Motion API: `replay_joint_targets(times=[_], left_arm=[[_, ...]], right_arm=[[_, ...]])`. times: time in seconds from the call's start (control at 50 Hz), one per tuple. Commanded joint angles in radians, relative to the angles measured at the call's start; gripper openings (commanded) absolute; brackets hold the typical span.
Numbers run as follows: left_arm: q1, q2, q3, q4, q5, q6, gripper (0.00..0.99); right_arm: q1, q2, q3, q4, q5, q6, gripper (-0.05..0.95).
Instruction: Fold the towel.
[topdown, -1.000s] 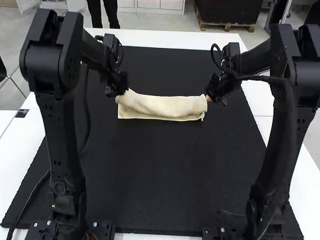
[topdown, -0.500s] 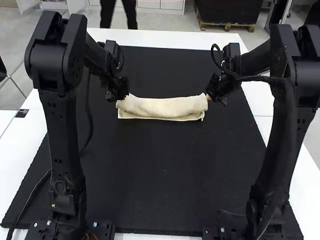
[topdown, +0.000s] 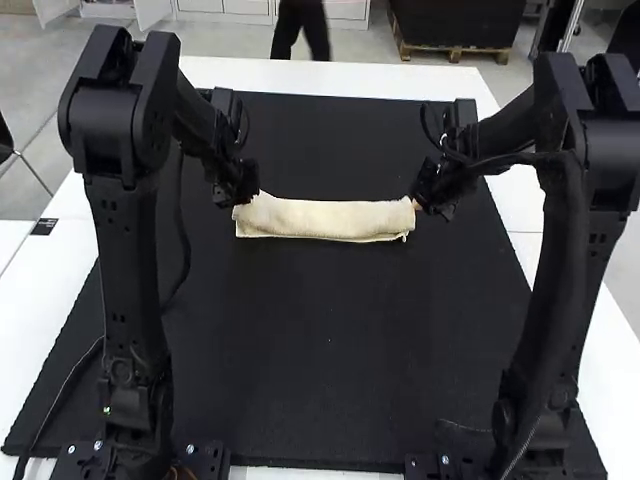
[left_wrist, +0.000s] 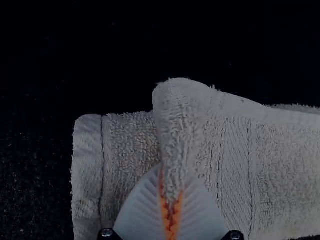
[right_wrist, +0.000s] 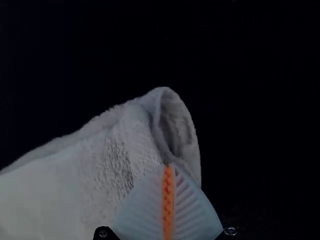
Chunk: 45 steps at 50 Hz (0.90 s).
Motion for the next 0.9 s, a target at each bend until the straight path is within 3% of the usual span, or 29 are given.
replay_joint_targets(times=[0.0, 0.82, 0.86, 0.88], left_arm=[[0.005, 0.007, 0.009, 0.014, -0.019, -0.01, 0.018], [0.004, 0.057, 0.014, 0.086, -0.071, -0.016, 0.023], [0.004, 0.057, 0.014, 0.089, -0.076, -0.033, 0.048], [0.005, 0.057, 0.014, 0.089, -0.076, -0.036, 0.11]], right_arm=[[0.004, 0.018, -0.012, 0.01, 0.017, -0.016, -0.01], [0.016, 0.03, -0.028, 0.038, 0.019, -0.016, -0.01], [0.016, 0.032, -0.028, 0.038, 0.019, -0.016, -0.01], [0.016, 0.03, -0.028, 0.038, 0.017, -0.016, -0.01]])
